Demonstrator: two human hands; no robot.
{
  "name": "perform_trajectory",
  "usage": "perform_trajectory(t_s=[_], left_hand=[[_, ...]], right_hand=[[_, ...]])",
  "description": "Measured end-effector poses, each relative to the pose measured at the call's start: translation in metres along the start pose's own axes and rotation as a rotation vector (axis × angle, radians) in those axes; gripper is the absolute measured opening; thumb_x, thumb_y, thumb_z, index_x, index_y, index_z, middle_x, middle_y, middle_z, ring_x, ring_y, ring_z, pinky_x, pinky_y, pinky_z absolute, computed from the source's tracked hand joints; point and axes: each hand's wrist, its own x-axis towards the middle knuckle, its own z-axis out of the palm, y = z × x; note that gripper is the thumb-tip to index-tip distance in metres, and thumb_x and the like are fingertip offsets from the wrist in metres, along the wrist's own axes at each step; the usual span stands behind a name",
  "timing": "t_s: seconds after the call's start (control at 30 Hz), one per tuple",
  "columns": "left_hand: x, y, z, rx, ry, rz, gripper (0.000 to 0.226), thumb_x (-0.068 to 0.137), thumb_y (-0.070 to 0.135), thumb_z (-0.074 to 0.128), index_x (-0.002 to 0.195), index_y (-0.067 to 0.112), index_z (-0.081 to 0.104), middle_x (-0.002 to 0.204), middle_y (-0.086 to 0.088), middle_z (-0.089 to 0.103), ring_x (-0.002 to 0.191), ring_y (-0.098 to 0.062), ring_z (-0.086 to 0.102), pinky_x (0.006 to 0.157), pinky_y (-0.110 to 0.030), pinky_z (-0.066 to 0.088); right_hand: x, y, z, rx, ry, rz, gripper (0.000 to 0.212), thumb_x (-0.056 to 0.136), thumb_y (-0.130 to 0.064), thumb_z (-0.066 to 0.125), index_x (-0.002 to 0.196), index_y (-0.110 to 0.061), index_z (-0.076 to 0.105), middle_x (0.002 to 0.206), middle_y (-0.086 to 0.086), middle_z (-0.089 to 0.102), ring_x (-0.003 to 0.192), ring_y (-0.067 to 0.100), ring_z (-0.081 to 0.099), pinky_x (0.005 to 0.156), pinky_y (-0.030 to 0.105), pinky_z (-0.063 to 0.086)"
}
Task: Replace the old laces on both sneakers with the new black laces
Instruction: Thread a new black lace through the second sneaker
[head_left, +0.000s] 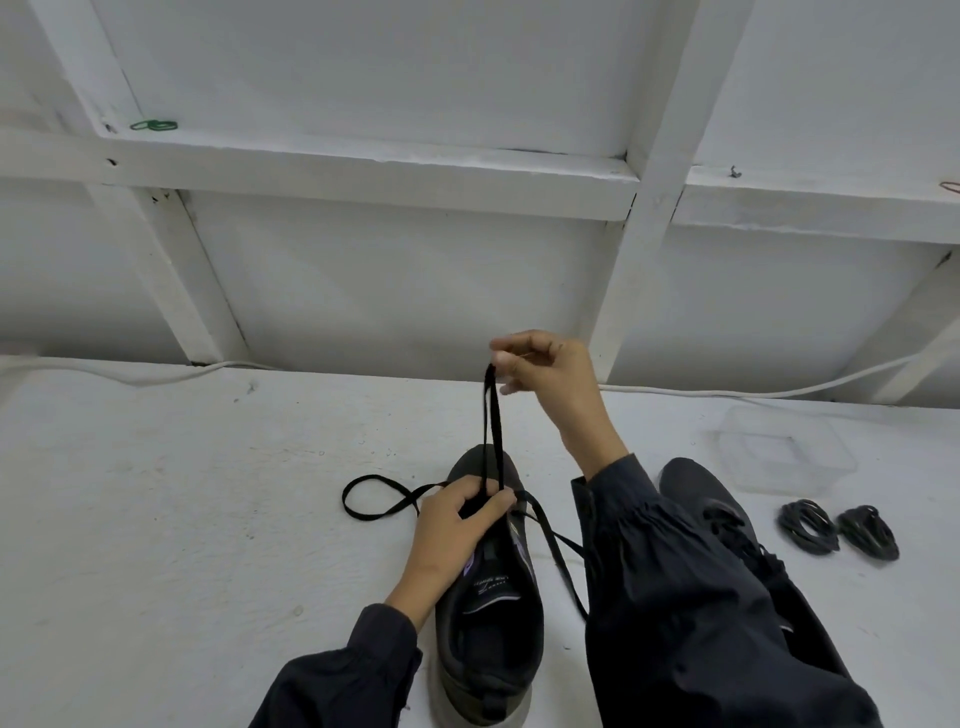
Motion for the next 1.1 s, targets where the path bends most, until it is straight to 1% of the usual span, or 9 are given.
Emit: perform_trajectory(t_s=[0.07,0.1,0.17,0.23,0.33,0.5,0.63,0.87,1.1], left_hand=[[0.000,-0.001,0.000,0.042,-0.014,0.037,0.017,0.090,0.026,0.068,0.081,0.012,0.073,0.081,0.001,0.070,0.084,-0.013,0.065,0.080,-0.026,0.050],[0.000,-0.002,0.000,0.055,-0.014,0.044,0.019,0.091,0.027,0.067,0.081,0.013,0.073,0.080,0.000,0.069,0.083,-0.014,0.065,0.080,-0.028,0.049],[0.000,-0.003,0.000,0.061,-0.003,0.045,0.019,0.091,0.028,0.067,0.081,0.014,0.074,0.081,0.000,0.070,0.084,-0.014,0.065,0.081,-0.031,0.049],[0.002,-0.005,0.000,0.063,0.002,0.040,0.016,0.090,0.029,0.068,0.084,0.016,0.074,0.083,0.002,0.071,0.085,-0.013,0.066,0.081,-0.032,0.050],[0.003,-0.006,0.001,0.067,0.001,0.049,0.014,0.089,0.029,0.069,0.085,0.016,0.074,0.084,0.003,0.071,0.086,-0.013,0.066,0.082,-0.036,0.051],[0.002,-0.004,0.002,0.050,0.014,0.045,0.008,0.087,0.023,0.072,0.082,0.017,0.073,0.079,0.006,0.071,0.079,-0.009,0.065,0.076,-0.030,0.052],[0.001,-0.002,0.002,0.049,0.022,0.005,0.008,0.083,0.027,0.076,0.091,0.024,0.074,0.086,0.010,0.074,0.085,-0.004,0.068,0.077,-0.021,0.051],[0.000,0.001,0.000,0.033,0.002,0.004,0.006,0.082,0.024,0.077,0.087,0.022,0.075,0.090,0.011,0.074,0.090,-0.004,0.068,0.088,-0.026,0.053],[-0.001,-0.001,-0.003,0.038,-0.001,0.003,0.007,0.081,0.023,0.078,0.086,0.019,0.076,0.089,0.010,0.075,0.089,-0.004,0.069,0.087,-0.025,0.054]], right_hand=[[0.000,0.017,-0.012,-0.258,-0.030,0.090,0.048,0.087,-0.015,0.073,0.133,-0.013,0.058,0.111,-0.002,0.059,0.084,0.013,0.066,0.066,0.029,0.060],[-0.003,0.023,-0.018,-0.423,-0.052,0.146,0.048,0.087,-0.027,0.073,0.131,-0.016,0.059,0.114,-0.004,0.058,0.085,0.018,0.067,0.069,0.034,0.061],[-0.013,0.030,-0.028,-0.637,-0.212,0.293,0.040,0.087,-0.048,0.067,0.107,-0.013,0.069,0.103,0.002,0.070,0.077,0.024,0.071,0.066,0.037,0.060],[-0.026,0.038,-0.027,-0.650,-0.389,0.429,0.045,0.088,-0.054,0.063,0.083,-0.010,0.071,0.085,0.004,0.073,0.066,0.020,0.070,0.054,0.027,0.051],[-0.040,0.054,-0.016,-0.554,-0.314,0.395,0.051,0.076,-0.060,0.071,0.070,-0.009,0.070,0.070,0.005,0.067,0.059,0.013,0.058,0.056,0.024,0.042],[-0.050,0.053,-0.001,-0.273,-0.213,0.274,0.015,0.080,-0.019,0.079,0.071,-0.008,0.074,0.060,0.002,0.065,0.051,0.003,0.051,0.057,0.021,0.041],[-0.049,0.039,0.003,-0.157,-0.189,0.254,0.020,0.082,-0.003,0.073,0.064,-0.006,0.067,0.064,0.023,0.062,0.050,0.016,0.047,0.054,0.024,0.040],[-0.032,0.016,0.007,-0.024,-0.188,0.254,0.033,0.092,0.001,0.060,0.062,-0.010,0.053,0.051,-0.004,0.042,0.044,0.007,0.036,0.048,0.016,0.030],[0.016,-0.028,0.000,0.403,-0.080,0.195,0.029,0.097,0.000,0.052,0.070,-0.009,0.054,0.056,-0.006,0.052,0.046,0.003,0.043,0.045,0.013,0.033]])
